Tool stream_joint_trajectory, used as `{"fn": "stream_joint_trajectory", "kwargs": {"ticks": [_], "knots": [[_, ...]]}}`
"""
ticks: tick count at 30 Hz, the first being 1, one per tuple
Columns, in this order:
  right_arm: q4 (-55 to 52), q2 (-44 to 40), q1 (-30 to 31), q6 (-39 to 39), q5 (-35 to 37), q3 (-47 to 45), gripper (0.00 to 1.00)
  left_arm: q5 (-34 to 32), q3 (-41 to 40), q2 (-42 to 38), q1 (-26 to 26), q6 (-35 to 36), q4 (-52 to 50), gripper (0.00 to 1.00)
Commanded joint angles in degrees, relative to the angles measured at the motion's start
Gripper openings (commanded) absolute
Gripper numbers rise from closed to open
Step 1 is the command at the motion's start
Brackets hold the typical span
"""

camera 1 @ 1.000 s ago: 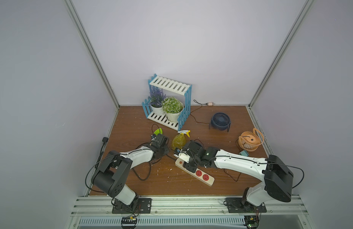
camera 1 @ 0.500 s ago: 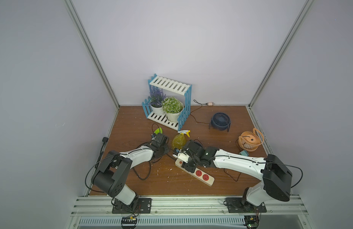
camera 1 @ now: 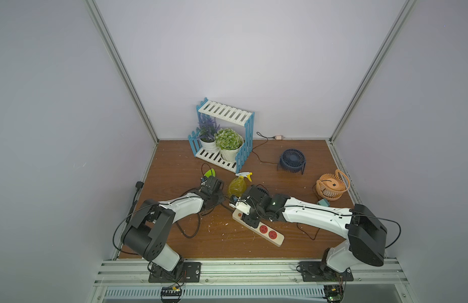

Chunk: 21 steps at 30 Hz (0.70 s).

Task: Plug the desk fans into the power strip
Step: Insert the plug into the socket.

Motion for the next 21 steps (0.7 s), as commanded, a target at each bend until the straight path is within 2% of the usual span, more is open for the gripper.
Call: {"fn": "stream_joint_trajectory", "kwargs": {"ticks": [1, 12, 21], "knots": [[-3.48, 0.51, 0.02, -0.33, -0.62, 0.78, 0.0, -1.88, 1.68, 0.36, 1.32, 1.69, 0.11, 0.0], [-1.93, -0.28, -0.54, 0.3, -2.28, 0.62, 0.0, -1.61, 1.56, 0.52, 1.41, 1.74, 0.29, 0.0], [-3.27, 1.43, -0.61, -0.27, 1.67, 0.04, 0.0, -1.74, 1.6, 0.45, 1.49, 1.83, 0.37, 0.0]]}}
